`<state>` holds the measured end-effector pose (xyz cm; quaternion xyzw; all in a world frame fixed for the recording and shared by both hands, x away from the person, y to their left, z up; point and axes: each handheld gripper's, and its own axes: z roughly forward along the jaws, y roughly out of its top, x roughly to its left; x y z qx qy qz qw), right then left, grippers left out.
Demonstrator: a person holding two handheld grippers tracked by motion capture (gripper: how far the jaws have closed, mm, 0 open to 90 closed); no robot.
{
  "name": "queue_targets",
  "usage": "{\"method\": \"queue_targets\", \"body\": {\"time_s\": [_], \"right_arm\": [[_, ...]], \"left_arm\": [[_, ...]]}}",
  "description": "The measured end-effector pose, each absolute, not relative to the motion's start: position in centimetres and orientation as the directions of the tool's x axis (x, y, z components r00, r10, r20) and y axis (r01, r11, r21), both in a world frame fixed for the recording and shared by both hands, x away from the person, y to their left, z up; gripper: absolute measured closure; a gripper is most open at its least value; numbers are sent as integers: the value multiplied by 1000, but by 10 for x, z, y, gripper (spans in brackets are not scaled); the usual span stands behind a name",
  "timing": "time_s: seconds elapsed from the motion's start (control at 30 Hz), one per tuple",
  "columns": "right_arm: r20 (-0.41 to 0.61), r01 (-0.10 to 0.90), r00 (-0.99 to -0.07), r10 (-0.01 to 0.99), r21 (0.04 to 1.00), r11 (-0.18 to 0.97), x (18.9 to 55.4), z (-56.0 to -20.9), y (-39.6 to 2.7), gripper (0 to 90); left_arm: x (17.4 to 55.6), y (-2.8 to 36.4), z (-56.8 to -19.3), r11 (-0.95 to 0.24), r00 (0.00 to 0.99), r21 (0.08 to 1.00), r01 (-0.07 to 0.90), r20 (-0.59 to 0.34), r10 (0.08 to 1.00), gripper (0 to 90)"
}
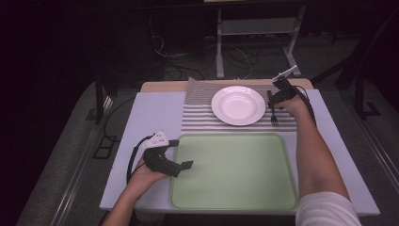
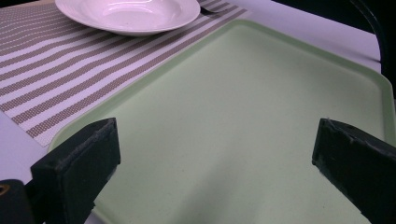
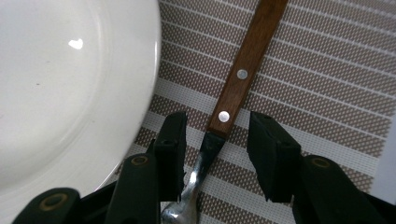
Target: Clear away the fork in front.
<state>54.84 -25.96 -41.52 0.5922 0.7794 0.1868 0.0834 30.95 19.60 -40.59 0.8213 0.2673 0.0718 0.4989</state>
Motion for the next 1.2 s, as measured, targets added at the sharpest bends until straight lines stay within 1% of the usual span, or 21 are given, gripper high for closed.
{"method": "queue_targets", "body": {"time_s": [0.33, 0.43, 0.53, 0.57, 0.73, 0.77, 0.8, 0.87, 0.97, 1.1, 1.2], "right_arm": [[51, 901, -283, 958, 357, 247, 556, -425, -254, 611], [43, 902, -278, 960, 354, 246, 557, -427, -252, 645], [42, 903, -277, 960, 351, 245, 557, -427, -252, 652], [35, 904, -277, 960, 348, 248, 558, -427, -252, 671], [36, 904, -277, 960, 347, 248, 558, -427, -252, 675], [38, 906, -271, 962, 348, 242, 558, -427, -253, 703], [38, 906, -271, 962, 348, 242, 558, -427, -253, 703], [37, 910, -259, 965, 345, 231, 558, -427, -254, 734], [34, 909, -258, 965, 346, 231, 558, -427, -254, 738], [37, 911, -255, 966, 344, 227, 558, -426, -254, 770], [17, 908, -257, 966, 345, 236, 557, -426, -252, 771]], "left_arm": [[309, 196, -405, -358, 848, 860, 364, -148, 508, 6], [308, 196, -405, -356, 848, 860, 365, -150, 509, 5], [308, 196, -405, -358, 849, 861, 363, -147, 507, 5], [308, 196, -405, -358, 849, 861, 362, -146, 507, 5], [308, 196, -405, -357, 849, 861, 363, -148, 507, 6], [308, 195, -405, -360, 850, 859, 363, -146, 507, 5], [308, 195, -405, -360, 850, 859, 363, -146, 507, 5], [308, 195, -405, -361, 850, 859, 362, -145, 506, 5], [307, 195, -405, -361, 850, 859, 362, -145, 507, 5], [307, 195, -405, -359, 850, 861, 361, -145, 507, 6], [307, 196, -404, -359, 850, 861, 361, -145, 507, 5]]}}
